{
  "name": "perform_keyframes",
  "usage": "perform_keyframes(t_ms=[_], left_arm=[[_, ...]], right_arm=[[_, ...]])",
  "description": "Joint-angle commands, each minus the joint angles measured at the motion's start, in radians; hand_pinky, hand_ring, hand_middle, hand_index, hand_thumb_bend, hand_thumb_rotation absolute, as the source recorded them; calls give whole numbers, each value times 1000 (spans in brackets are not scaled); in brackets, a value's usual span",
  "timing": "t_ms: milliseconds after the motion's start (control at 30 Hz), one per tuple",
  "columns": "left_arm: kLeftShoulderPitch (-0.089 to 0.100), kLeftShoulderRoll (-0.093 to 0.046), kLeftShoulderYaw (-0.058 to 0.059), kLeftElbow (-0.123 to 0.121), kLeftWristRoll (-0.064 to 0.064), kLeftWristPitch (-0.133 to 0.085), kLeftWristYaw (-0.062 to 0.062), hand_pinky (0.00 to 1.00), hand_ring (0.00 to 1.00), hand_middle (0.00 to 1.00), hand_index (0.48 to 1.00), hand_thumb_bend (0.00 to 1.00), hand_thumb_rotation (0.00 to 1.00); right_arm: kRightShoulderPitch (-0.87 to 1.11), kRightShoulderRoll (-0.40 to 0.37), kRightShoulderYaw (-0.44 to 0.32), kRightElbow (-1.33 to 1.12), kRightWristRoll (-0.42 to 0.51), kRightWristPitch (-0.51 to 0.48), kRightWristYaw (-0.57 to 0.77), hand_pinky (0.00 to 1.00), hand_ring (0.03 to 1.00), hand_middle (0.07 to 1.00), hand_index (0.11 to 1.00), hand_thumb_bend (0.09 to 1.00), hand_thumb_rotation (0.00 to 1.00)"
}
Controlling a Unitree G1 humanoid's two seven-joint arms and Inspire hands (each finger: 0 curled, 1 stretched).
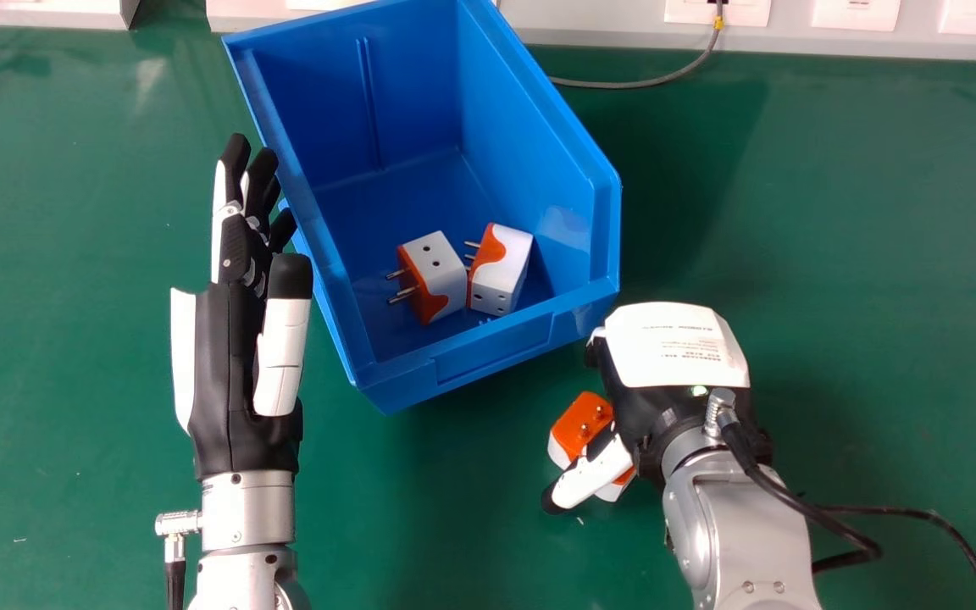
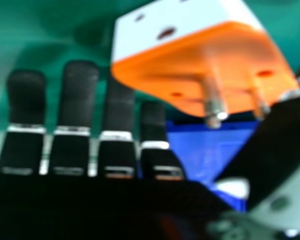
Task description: Pick all objects and put in blue box
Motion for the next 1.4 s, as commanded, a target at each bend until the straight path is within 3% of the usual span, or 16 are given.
perform_keyframes(t_ms=[0,233,400,433,467,533,600,700,867,1000,1367], left_arm=[[-10,0,-8,-15,4,-10,-6,939,964,965,970,927,918],[-9,0,-9,-22,3,-5,-7,943,966,967,972,917,919],[-13,1,-10,-20,5,-6,-6,944,967,968,973,915,919],[-13,1,-10,-20,4,-5,-8,943,967,968,973,913,919],[-14,2,-10,-20,4,-5,-8,943,967,968,973,913,919],[-17,3,-10,-16,3,-8,-10,943,968,969,973,911,921],[-19,3,-10,-13,1,-10,-12,943,968,969,973,911,921],[-18,1,-11,-16,3,-7,-11,944,969,970,975,908,922],[-19,0,-11,-18,6,-5,-8,943,969,970,975,910,921],[-21,0,-10,-9,2,-11,-11,943,968,969,974,913,921],[-15,1,-12,-15,-2,-7,-16,942,969,969,973,916,920]], right_arm=[[-6,-4,22,13,16,4,3,363,463,615,753,984,400],[-9,-6,35,7,28,39,6,383,490,631,743,971,360],[7,-9,14,-28,122,27,-26,379,489,619,713,950,310],[11,-12,13,-33,136,25,-39,360,469,579,675,865,248],[13,-17,13,-38,147,23,-47,360,469,579,675,865,248],[16,-29,20,-46,153,24,-55,308,406,541,608,743,158],[19,-39,28,-51,155,26,-71,308,406,541,608,743,158],[18,-50,35,-66,166,30,-66,249,337,507,550,639,81],[19,-68,39,-90,200,16,-80,244,332,496,528,599,51],[17,-70,40,-96,219,14,-92,253,338,478,536,568,33],[26,-86,47,-125,261,1,-135,277,354,474,555,526,10]])
